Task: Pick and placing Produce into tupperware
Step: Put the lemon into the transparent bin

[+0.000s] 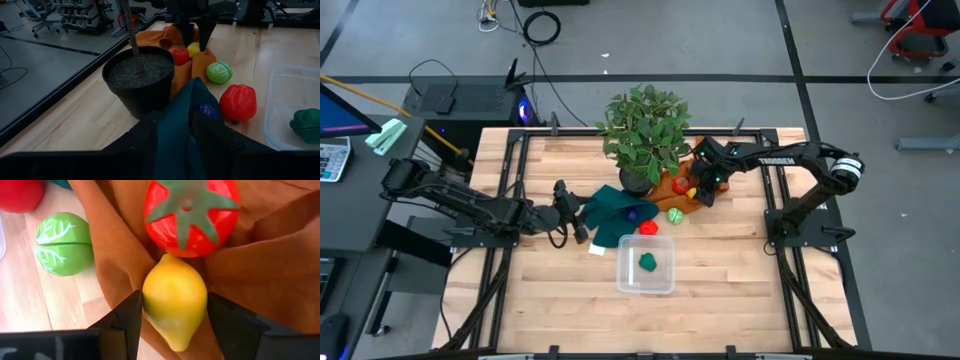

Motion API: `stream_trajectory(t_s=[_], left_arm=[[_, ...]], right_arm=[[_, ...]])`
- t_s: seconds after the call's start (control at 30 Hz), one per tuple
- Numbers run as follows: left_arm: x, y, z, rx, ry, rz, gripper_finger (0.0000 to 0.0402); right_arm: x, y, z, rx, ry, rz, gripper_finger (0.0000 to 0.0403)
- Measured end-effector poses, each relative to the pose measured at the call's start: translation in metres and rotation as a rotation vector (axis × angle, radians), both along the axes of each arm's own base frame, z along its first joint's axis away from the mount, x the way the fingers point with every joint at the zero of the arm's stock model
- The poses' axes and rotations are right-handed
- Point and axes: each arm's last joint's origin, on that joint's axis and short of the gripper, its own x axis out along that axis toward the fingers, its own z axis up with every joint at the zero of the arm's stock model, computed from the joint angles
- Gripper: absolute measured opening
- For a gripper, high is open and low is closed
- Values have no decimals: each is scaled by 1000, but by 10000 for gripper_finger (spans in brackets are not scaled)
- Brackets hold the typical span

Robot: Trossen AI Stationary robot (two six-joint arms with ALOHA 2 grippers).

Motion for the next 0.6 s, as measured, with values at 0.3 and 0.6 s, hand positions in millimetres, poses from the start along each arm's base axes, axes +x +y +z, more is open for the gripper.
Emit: stream_trajectory(t_s=[0.3, 0.6], left_arm=[[0, 0, 0, 1, 1, 1, 130], [0, 0, 0, 2, 1, 1, 130]], right_arm=[[0, 0, 3, -43, -12, 0, 151], [-1, 0, 4, -39, -10, 0, 133]])
